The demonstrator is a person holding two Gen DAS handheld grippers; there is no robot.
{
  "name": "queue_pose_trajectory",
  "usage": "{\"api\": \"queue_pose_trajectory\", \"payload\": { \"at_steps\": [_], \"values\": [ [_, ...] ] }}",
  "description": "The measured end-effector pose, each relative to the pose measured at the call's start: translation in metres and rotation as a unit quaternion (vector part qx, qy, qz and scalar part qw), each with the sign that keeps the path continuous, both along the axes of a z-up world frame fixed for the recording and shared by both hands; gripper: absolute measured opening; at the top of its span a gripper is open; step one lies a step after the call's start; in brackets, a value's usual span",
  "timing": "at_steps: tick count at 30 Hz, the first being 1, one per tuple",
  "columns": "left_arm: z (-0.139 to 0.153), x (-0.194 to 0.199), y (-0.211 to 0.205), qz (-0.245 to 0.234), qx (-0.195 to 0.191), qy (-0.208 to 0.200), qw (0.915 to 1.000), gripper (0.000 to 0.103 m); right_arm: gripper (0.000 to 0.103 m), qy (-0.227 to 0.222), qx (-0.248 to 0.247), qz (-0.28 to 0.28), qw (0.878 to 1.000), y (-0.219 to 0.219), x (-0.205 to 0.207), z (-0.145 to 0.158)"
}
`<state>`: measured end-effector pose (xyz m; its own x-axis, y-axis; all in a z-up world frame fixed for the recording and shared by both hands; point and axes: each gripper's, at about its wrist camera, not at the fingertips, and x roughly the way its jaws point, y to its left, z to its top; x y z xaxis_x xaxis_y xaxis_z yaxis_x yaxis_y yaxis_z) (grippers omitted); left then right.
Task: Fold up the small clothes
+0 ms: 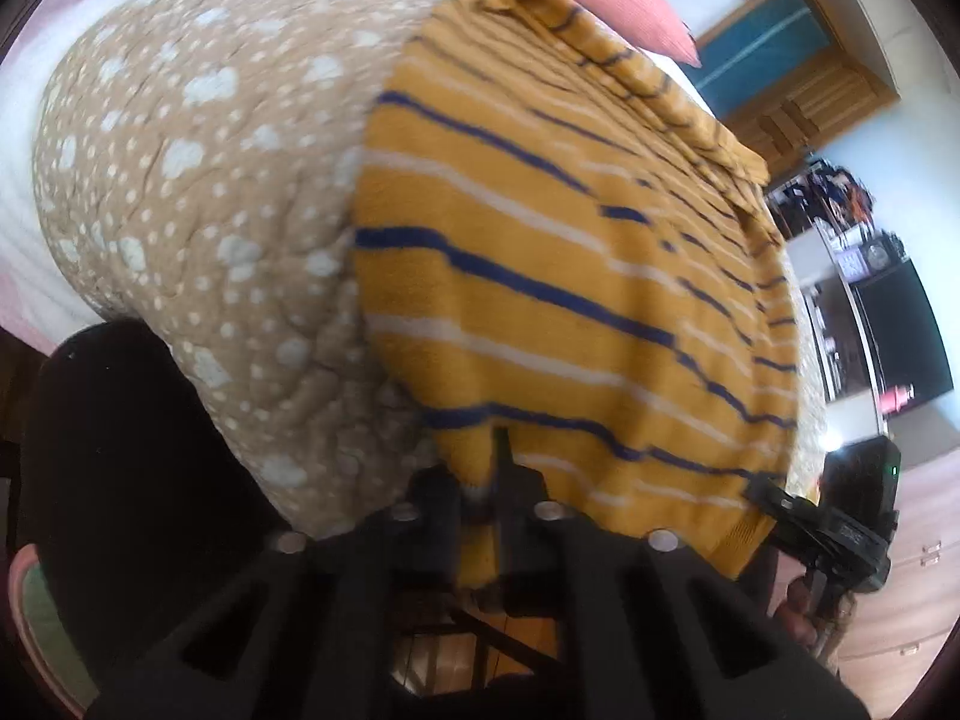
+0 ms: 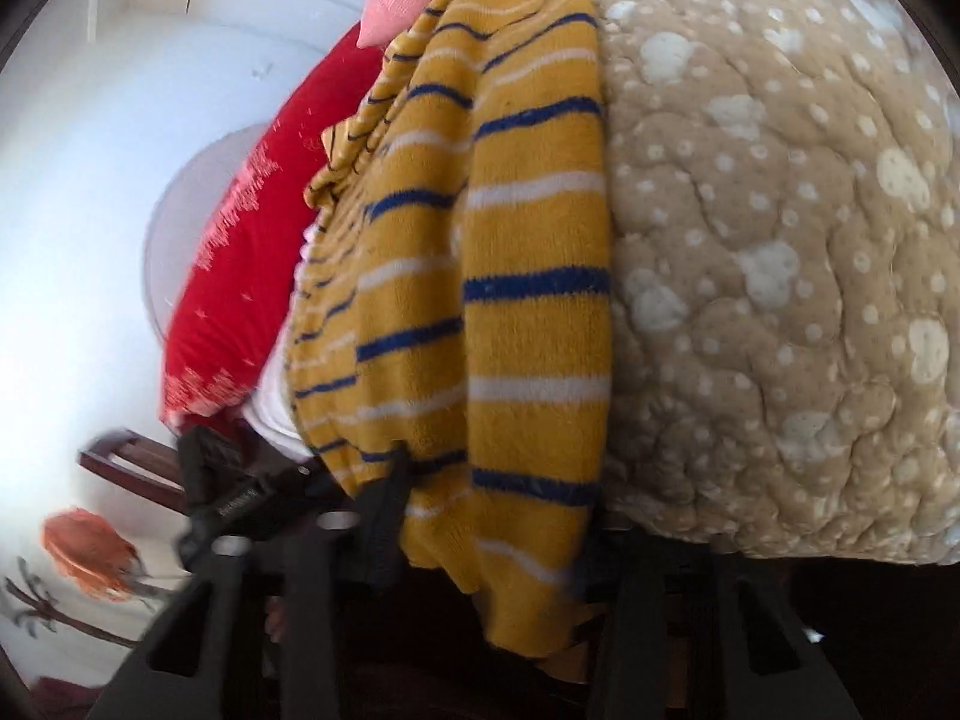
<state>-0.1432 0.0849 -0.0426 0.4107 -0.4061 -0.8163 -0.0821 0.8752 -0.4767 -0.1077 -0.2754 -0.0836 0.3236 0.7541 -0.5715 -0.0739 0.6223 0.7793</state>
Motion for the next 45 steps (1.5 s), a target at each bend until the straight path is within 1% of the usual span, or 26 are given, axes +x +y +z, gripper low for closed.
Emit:
{"api": "queue_pose_trajectory", "payload": {
  "at_steps": [2,6,8,9,10,12,14,17,19,22,26,27,28,29,30,31,32,34,36,38,39,40,41,43,44,45],
  "values": [
    [0.018,0.001,-0.002,-0.005,0.001,-0.017,0.9998,0.007,0.011,-0.016,0.000,0.009,1.000,0.000,0.000,0.015],
    [0.069,0.009,0.003,-0.002,-0.013,-0.065,0.9978,0.007,0.011,-0.076,0.004,0.023,0.997,-0.004,0.009,0.066],
    [0.093,0.031,0.005,0.008,-0.019,-0.086,0.9961,0.007,0.010,-0.102,0.007,0.020,0.995,-0.007,0.024,0.088],
    [0.099,0.042,0.006,0.008,-0.023,-0.092,0.9955,0.007,0.010,-0.112,0.012,0.015,0.994,-0.009,0.036,0.098],
    [0.108,0.062,0.004,0.011,-0.023,-0.099,0.9948,0.007,0.010,-0.119,0.018,0.012,0.993,-0.012,0.049,0.105],
    [0.118,0.094,-0.001,0.016,-0.008,-0.111,0.9936,0.007,0.010,-0.130,0.025,-0.004,0.991,-0.016,0.082,0.117],
    [0.127,0.130,-0.006,0.019,0.011,-0.127,0.9917,0.007,0.010,-0.142,0.019,-0.026,0.989,-0.018,0.116,0.126],
    [0.130,0.192,-0.012,0.023,0.007,-0.125,0.9919,0.007,0.010,-0.137,0.037,-0.061,0.988,-0.023,0.170,0.130],
    [0.126,0.229,-0.015,0.030,0.007,-0.116,0.9928,0.007,0.010,-0.134,0.044,-0.082,0.987,-0.023,0.203,0.131],
    [0.111,0.281,-0.017,0.044,0.014,-0.090,0.9949,0.007,0.010,-0.120,0.041,-0.105,0.986,-0.023,0.243,0.124],
    [0.087,0.331,-0.012,0.058,0.001,-0.049,0.9971,0.008,0.013,-0.082,0.036,-0.137,0.987,-0.034,0.291,0.105],
    [0.083,0.341,-0.006,0.068,-0.008,-0.044,0.9967,0.008,0.017,-0.075,0.039,-0.144,0.986,-0.040,0.299,0.101],
    [0.081,0.346,-0.002,0.076,-0.013,-0.042,0.9961,0.010,0.032,-0.071,0.044,-0.153,0.985,-0.045,0.307,0.098],
    [0.079,0.354,0.005,0.089,-0.025,-0.039,0.9949,0.012,0.040,-0.068,0.049,-0.166,0.983,-0.050,0.316,0.095],
    [0.077,0.360,0.011,0.099,-0.036,-0.036,0.9937,0.015,0.054,-0.067,0.051,-0.181,0.980,-0.057,0.323,0.093],
    [0.075,0.367,0.017,0.113,-0.045,-0.032,0.9920,0.021,0.064,-0.067,0.045,-0.204,0.976,-0.064,0.331,0.090],
    [0.074,0.371,0.022,0.127,-0.045,-0.031,0.9904,0.024,0.066,-0.066,0.036,-0.221,0.972,-0.068,0.336,0.088],
    [0.080,0.375,0.029,0.150,-0.021,-0.039,0.9877,0.029,0.067,-0.053,0.001,-0.248,0.967,-0.077,0.349,0.084],
    [0.089,0.376,0.030,0.144,-0.001,-0.050,0.9883,0.033,0.067,-0.045,-0.034,-0.260,0.964,-0.084,0.356,0.086],
    [0.102,0.369,0.028,0.134,0.033,-0.070,0.9880,0.043,0.068,-0.072,-0.058,-0.251,0.964,-0.084,0.353,0.101],
    [0.110,0.360,0.025,0.130,0.060,-0.083,0.9862,0.051,0.068,-0.091,-0.076,-0.244,0.962,-0.081,0.346,0.112],
    [0.115,0.352,0.021,0.124,0.078,-0.092,0.9849,0.058,0.068,-0.114,-0.104,-0.235,0.960,-0.076,0.336,0.125],
    [0.117,0.346,0.020,0.118,0.087,-0.098,0.9843,0.061,0.068,-0.126,-0.117,-0.227,0.959,-0.071,0.328,0.133],
    [0.122,0.323,0.013,0.099,0.105,-0.115,0.9829,0.072,0.068,-0.153,-0.139,-0.194,0.959,-0.056,0.306,0.148],
    [0.119,0.315,0.010,0.095,0.113,-0.119,0.9819,0.074,0.067,-0.163,-0.145,-0.174,0.960,-0.048,0.294,0.153],
    [0.116,0.303,0.007,0.091,0.124,-0.120,0.9808,0.079,0.065,-0.171,-0.150,-0.156,0.961,-0.039,0.284,0.154]
  ]
}}
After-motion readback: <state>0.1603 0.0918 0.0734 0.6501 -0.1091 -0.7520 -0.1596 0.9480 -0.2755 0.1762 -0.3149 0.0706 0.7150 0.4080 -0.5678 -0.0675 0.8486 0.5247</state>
